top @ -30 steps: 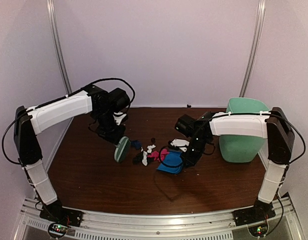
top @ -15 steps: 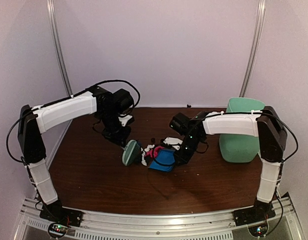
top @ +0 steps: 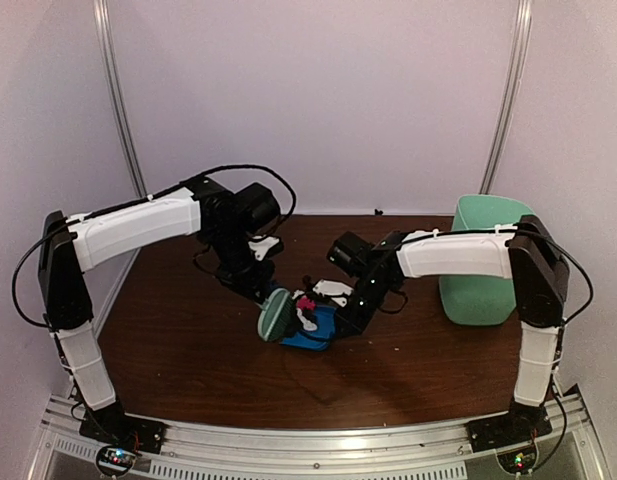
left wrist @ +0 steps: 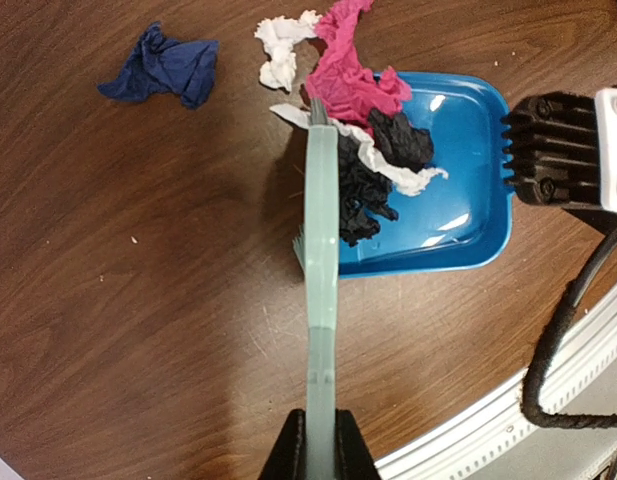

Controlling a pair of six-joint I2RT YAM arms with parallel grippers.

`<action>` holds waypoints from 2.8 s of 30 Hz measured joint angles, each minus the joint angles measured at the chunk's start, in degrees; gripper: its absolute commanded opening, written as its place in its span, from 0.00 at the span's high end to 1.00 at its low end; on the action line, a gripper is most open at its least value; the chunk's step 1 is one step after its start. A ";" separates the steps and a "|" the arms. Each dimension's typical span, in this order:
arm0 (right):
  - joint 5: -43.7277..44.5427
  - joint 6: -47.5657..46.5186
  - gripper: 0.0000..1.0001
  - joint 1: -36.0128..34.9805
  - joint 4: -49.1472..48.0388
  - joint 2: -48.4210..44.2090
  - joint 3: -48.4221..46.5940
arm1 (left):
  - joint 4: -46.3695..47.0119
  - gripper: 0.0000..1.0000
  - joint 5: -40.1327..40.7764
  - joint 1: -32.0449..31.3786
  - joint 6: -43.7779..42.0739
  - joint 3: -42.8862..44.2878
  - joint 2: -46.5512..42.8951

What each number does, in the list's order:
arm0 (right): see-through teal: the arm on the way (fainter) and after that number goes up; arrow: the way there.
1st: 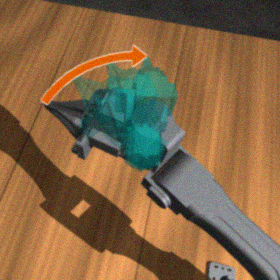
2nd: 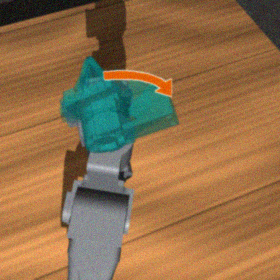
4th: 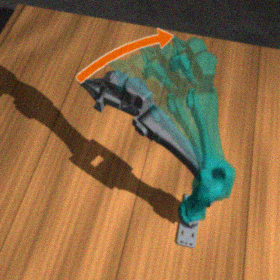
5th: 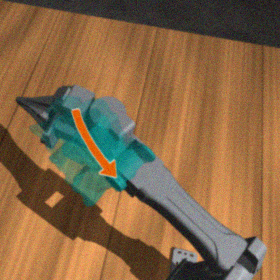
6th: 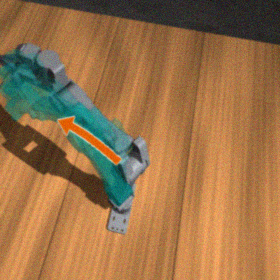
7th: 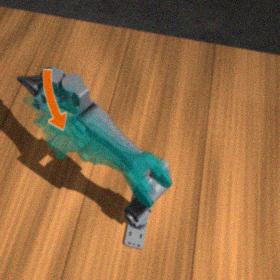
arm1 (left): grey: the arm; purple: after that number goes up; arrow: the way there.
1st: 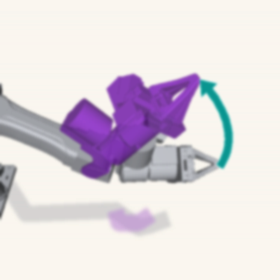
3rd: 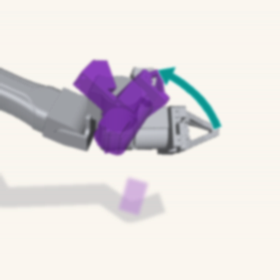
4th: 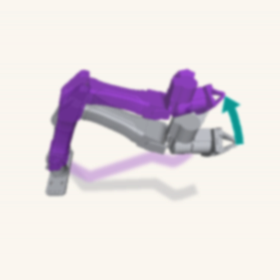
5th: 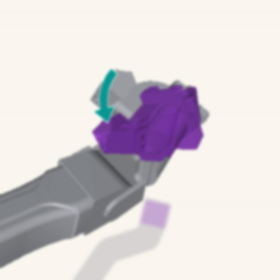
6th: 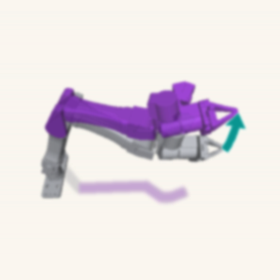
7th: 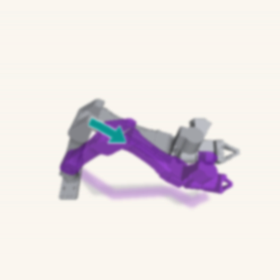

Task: Sweep away the paper scraps from the table

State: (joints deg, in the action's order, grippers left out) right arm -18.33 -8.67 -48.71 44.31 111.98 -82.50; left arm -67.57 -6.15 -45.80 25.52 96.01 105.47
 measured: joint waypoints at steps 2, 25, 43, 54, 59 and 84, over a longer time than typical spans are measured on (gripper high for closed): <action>-0.11 0.20 1.00 -0.20 -0.92 0.00 0.02 | 0.02 1.00 -0.44 -0.52 0.02 -0.39 -0.02; 1.03 8.09 1.00 -2.91 -17.68 -3.50 12.35 | -7.78 1.00 -6.40 -2.91 2.95 -2.80 -10.95; 11.41 17.53 1.00 -8.13 -27.15 -13.94 22.82 | -8.04 1.00 6.84 -2.91 9.03 0.44 -15.80; 14.78 21.97 1.00 -10.05 -29.42 -19.96 25.03 | -2.86 1.00 13.38 -2.91 10.86 -5.25 -21.00; 15.82 23.06 1.00 -10.14 -29.35 -23.65 25.03 | -0.17 1.00 15.80 -2.91 11.21 -11.85 -25.11; 27.63 33.59 1.00 -10.54 -11.96 -37.83 10.97 | 20.59 1.00 21.16 -2.51 9.09 -43.32 -46.45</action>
State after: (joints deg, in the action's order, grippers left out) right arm 9.30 24.93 -59.24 32.36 74.15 -71.53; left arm -46.98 15.00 -48.31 34.61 52.69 59.02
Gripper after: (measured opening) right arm 0.160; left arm 0.097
